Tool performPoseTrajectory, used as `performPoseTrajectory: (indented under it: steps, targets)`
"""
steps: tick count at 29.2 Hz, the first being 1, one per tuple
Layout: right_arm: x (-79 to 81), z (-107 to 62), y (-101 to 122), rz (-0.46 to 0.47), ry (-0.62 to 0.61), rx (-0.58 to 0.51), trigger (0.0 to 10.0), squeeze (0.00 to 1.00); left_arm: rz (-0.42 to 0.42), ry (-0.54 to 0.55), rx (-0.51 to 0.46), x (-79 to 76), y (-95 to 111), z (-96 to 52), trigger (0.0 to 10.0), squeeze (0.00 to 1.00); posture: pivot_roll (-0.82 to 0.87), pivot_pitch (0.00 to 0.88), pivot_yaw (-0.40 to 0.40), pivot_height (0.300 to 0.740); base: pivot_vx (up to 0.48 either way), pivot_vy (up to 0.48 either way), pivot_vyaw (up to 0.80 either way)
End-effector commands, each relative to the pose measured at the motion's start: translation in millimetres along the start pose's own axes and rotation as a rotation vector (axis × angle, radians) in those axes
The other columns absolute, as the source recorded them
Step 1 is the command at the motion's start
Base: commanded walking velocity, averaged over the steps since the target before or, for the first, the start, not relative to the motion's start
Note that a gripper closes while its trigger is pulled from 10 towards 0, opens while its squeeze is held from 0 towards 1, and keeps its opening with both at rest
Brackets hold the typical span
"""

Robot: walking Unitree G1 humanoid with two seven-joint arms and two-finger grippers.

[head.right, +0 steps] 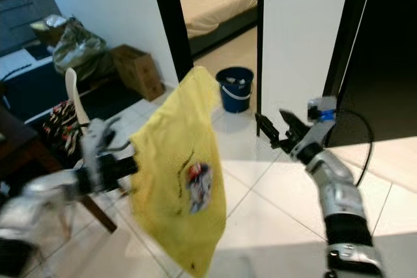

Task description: Hang hanger

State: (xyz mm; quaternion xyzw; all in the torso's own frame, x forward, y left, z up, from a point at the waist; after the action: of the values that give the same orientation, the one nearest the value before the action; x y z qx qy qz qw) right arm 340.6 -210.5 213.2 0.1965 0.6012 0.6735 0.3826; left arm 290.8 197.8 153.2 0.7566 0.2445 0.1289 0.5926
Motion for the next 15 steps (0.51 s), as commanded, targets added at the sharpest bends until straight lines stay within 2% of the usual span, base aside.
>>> performPoseTrajectory:
  steps: [1, 2, 4, 5, 6, 7, 8, 9, 10, 11, 12, 13, 14, 15]
  targets:
    - [17.1, 5.3, 6.5, -0.033, 0.148, -0.019, 10.0, 0.00, 0.014, -0.087, 0.061, -8.0, -3.3, -3.8, 10.0, 0.00, 0.00, 0.000, 0.110, 0.740, 0.000, 0.000, 0.00]
    - [19.1, 3.6, 14.4, -0.073, 0.206, -0.025, 10.0, 0.00, 0.031, -0.105, 0.100, -7.3, -3.2, -9.1, 10.0, 0.00, 0.00, 0.000, 0.110, 0.740, 0.000, 0.000, 0.00]
    - [23.6, 1.6, 46.2, -0.186, 0.365, -0.072, 10.0, 0.00, 0.070, -0.150, 0.202, -2.0, -1.1, -25.9, 10.0, 0.00, -0.01, 0.000, 0.106, 0.740, 0.000, 0.000, 0.00]
    - [23.6, 1.6, 46.2, -0.186, 0.365, -0.072, 10.0, 0.00, 0.070, -0.150, 0.202, -2.0, -1.1, -25.9, 10.0, 0.00, -0.01, 0.000, 0.106, 0.740, 0.000, 0.000, 0.00]
    - [28.3, 0.8, 58.2, -0.230, 0.438, -0.084, 10.0, 0.00, 0.084, -0.165, 0.235, 0.2, 0.9, -32.0, 10.0, 0.00, -0.01, 0.000, 0.107, 0.740, 0.000, 0.000, 0.00]
    - [28.3, 0.8, 58.2, -0.230, 0.438, -0.084, 10.0, 0.00, 0.084, -0.165, 0.235, 0.2, 0.9, -32.0, 10.0, 0.00, -0.01, 0.000, 0.107, 0.740, 0.000, 0.000, 0.00]
    - [36.3, 0.4, 68.3, -0.267, 0.525, -0.082, 10.0, 0.00, 0.104, -0.183, 0.268, 1.7, 4.4, -36.8, 10.0, 0.00, -0.01, 0.000, 0.106, 0.740, 0.000, 0.000, 0.00]
    - [36.3, 0.4, 68.3, -0.267, 0.525, -0.082, 10.0, 0.00, 0.104, -0.183, 0.268, 1.7, 4.4, -36.8, 10.0, 0.00, -0.01, 0.000, 0.106, 0.740, 0.000, 0.000, 0.00]
    - [53.9, 2.4, 75.4, -0.310, 0.653, -0.056, 10.0, 0.00, 0.131, -0.204, 0.291, 2.4, 10.3, -38.0, 10.0, 0.00, -0.01, 0.000, 0.107, 0.740, 0.000, 0.000, 0.00]
    - [53.9, 2.4, 75.4, -0.310, 0.653, -0.056, 10.0, 0.00, 0.131, -0.204, 0.291, 2.4, 10.3, -38.0, 10.0, 0.00, -0.01, 0.000, 0.107, 0.740, 0.000, 0.000, 0.00]
    - [66.3, 3.0, 78.5, -0.333, 0.737, -0.035, 10.0, 0.00, 0.147, -0.218, 0.305, 2.5, 14.2, -38.3, 10.0, 0.00, -0.01, 0.000, 0.107, 0.740, 0.000, 0.000, 0.00]
    - [66.3, 3.0, 78.5, -0.333, 0.737, -0.035, 10.0, 0.00, 0.147, -0.218, 0.305, 2.5, 14.2, -38.3, 10.0, 0.00, -0.01, 0.000, 0.107, 0.740, 0.000, 0.000, 0.00]
    - [80.0, 4.7, 80.1, -0.352, 0.817, -0.018, 10.0, 1.00, 0.162, -0.244, 0.315, 0.6, 18.8, -37.2, 10.0, 0.00, -0.02, 0.000, 0.111, 0.740, 0.000, 0.000, 0.00]
    - [80.0, 4.7, 80.1, -0.352, 0.817, -0.018, 10.0, 1.00, 0.162, -0.244, 0.315, 0.6, 18.8, -37.2, 10.0, 0.00, -0.02, 0.000, 0.111, 0.740, 0.000, 0.000, 0.00]
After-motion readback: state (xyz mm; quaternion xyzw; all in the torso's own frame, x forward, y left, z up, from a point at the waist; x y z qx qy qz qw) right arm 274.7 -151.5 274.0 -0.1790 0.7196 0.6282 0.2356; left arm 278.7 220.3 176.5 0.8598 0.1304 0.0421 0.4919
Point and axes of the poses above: a point about 5 cm out from each wrist's last joint towards the gripper, its own z axis pointing out of the wrist towards the gripper, its own y axis along the axis of the wrist's last joint, x = y × z, the point moved 2 cm from there along z, pointing out of the wrist towards the gripper, and after that the axes turned 8 degrees about -z, right-handed, at the moved point
